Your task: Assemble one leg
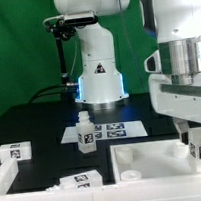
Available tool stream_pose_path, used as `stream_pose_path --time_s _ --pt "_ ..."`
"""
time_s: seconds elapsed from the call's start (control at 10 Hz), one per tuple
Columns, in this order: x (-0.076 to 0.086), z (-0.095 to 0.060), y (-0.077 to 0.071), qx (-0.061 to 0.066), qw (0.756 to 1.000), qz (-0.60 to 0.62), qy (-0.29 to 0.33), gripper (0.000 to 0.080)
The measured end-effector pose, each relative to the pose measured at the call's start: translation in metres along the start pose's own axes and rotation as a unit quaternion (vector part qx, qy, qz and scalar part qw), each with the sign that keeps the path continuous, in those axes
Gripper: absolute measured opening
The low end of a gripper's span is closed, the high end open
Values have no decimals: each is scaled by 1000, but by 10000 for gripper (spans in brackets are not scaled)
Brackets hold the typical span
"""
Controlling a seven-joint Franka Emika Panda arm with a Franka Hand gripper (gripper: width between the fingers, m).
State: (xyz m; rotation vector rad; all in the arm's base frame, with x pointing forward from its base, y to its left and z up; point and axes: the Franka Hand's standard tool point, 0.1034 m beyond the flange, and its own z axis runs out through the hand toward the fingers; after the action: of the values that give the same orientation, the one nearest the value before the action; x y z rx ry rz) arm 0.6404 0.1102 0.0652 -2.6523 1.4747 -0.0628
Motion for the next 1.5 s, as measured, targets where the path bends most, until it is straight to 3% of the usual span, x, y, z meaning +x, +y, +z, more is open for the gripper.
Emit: stream_pose_path --time_s 0.4,0.5,0.6,0.7,0.9,1.0,1.1,1.2,1.3,1.4,1.5 --pt "3 0 3 -2 987 -161 2 646" --pt "4 0 3 -5 975 -224 5 649" --pt "5 -2 1 -13 948 -319 11 649" --pt "7 -5 -2 -11 921 -389 22 649" --pt "8 -4 -3 -8 926 -376 27 649" --pt "8 -4 -3 -8 928 -373 27 558" --pt "8 -4 -3 -7 940 -339 27 558" --pt "8 -4 -3 -6 951 -309 27 358" --pt "10 -3 -1 -7 959 -283 28 294" --pt "11 -3 -1 -7 970 -243 30 294" --pt "11 -4 0 -16 978 -203 40 295"
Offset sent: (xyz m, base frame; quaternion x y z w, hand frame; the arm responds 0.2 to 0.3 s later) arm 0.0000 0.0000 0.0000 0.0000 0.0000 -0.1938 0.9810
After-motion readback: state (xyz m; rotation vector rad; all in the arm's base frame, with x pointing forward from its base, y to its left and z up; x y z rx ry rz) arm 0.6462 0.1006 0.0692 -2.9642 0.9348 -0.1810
